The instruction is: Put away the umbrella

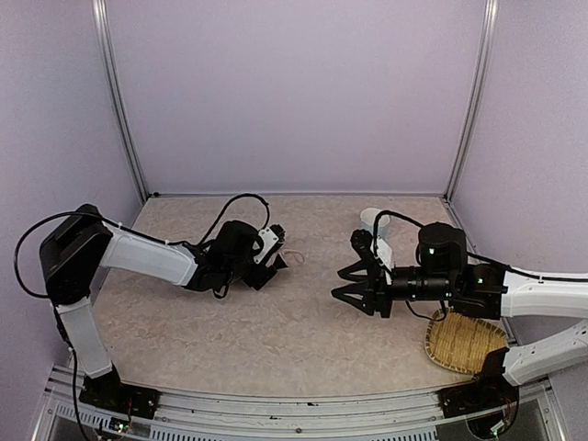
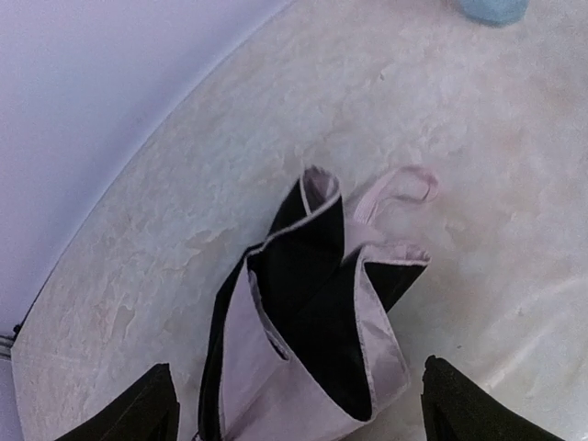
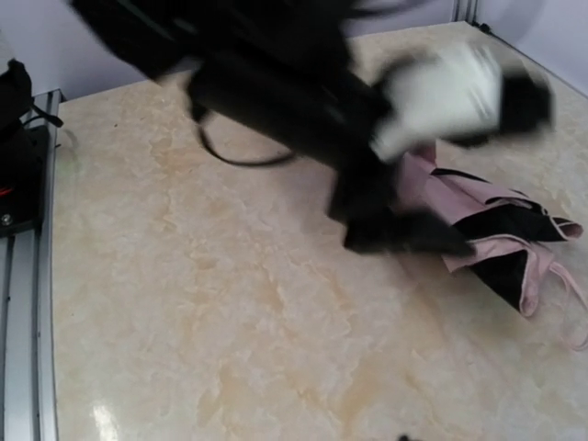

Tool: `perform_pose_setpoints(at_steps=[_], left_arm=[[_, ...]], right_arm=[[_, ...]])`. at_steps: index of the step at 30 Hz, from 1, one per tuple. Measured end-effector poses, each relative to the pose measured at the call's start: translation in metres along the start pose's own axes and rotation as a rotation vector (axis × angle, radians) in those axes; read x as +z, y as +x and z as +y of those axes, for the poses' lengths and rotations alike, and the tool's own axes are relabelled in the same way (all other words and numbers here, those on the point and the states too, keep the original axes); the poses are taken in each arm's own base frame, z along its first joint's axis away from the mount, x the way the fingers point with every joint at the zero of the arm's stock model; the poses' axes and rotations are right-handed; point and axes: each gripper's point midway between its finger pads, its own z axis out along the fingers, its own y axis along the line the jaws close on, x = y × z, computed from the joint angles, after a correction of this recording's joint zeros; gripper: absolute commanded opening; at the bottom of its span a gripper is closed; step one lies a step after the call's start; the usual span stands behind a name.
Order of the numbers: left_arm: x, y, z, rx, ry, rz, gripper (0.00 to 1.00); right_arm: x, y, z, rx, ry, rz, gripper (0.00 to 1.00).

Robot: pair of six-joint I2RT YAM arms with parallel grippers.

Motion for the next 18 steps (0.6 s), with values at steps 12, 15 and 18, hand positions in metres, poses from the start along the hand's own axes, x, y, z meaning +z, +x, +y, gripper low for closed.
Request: perform_pose_setpoints(at_steps=[12,15,18], left_arm=[[0.078,0.051,0.021,0.071,0.09,0.277,0.69],[0.085,0.055,0.032,-0.017,0.131,0.29,0.61],[0.087,0.056,0.04,-0.114,0.187,0.287,0.55]], right_arm=[[-0.005,0.005,0.002,-0.005,-0.003,0.007,0.48],[-0.008,0.006,0.002,-0.005,-0.001,0.006,0.48],[-0.009,0.006,0.002,-0.007,0.0,0.006,0.48]])
